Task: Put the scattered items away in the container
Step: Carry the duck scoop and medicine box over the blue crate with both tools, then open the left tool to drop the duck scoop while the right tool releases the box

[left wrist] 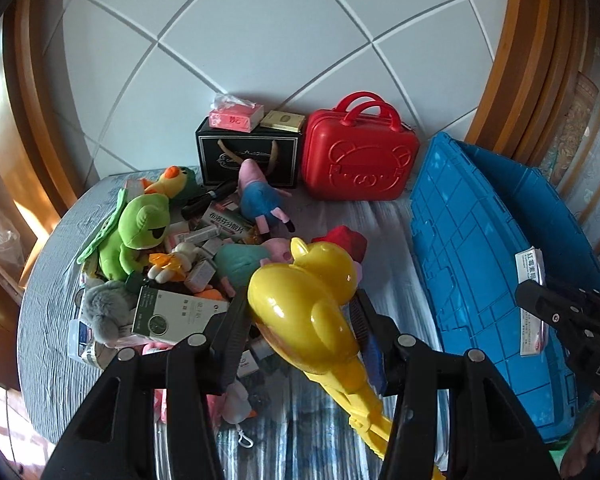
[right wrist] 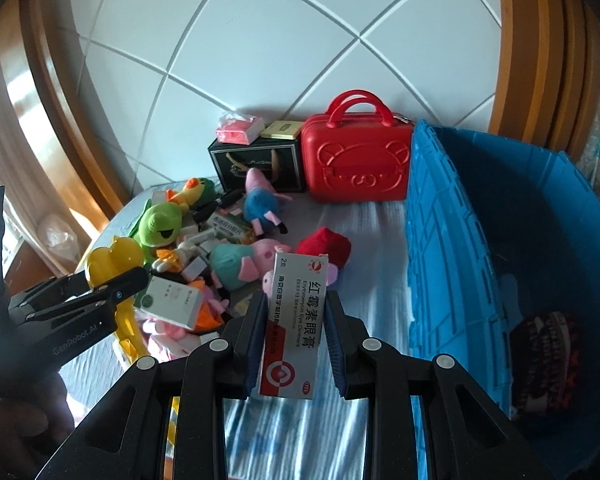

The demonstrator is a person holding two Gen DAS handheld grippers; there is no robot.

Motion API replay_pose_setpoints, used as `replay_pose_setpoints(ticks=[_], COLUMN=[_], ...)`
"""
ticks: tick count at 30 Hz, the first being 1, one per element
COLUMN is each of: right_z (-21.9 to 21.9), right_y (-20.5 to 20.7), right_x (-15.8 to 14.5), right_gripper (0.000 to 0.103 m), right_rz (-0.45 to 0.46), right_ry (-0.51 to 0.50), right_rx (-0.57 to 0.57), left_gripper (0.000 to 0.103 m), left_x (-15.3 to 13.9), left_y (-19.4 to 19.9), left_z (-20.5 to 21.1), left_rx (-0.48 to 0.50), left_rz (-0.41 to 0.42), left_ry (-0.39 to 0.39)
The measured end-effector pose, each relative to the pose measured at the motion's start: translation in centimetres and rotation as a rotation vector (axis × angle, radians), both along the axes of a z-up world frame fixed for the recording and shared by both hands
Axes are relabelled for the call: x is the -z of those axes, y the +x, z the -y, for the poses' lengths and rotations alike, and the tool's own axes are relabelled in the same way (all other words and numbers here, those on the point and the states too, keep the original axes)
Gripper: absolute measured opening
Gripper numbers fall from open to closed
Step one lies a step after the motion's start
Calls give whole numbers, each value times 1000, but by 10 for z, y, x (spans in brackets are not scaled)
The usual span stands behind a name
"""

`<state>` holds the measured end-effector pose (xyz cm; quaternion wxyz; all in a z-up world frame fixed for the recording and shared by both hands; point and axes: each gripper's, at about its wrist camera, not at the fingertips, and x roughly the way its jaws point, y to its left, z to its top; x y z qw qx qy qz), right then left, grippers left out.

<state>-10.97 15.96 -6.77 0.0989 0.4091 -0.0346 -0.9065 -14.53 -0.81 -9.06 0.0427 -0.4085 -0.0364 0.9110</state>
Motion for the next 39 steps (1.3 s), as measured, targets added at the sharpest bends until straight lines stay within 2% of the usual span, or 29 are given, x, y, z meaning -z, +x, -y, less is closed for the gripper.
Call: replay_pose_setpoints(ticks=[9, 18, 25, 32, 39], right_z=[-85, -194, -265, -308, -332], right_y=[2, 15, 27, 30, 21], right_x=[-15, -22, -18, -10, -2], right_gripper=[28, 28, 28, 28, 28], right_rz=[-36, -55, -48, -34, -24], right_ry=[-16, -27, -30, -53, -75], right_rx=[38, 149, 223, 268, 288], left_gripper=[49, 49, 49, 47, 46], left_x=[-28, -51, -68, -80, -73], left_y=[-9, -22, -39, -58, -79], left_z=[-96, -200, -257, -305, -343], left_rx=[69, 173, 220, 257, 285], left_rz=[-39, -58, -66, -81, -62], left_ry=[-5, 9, 14, -1, -28])
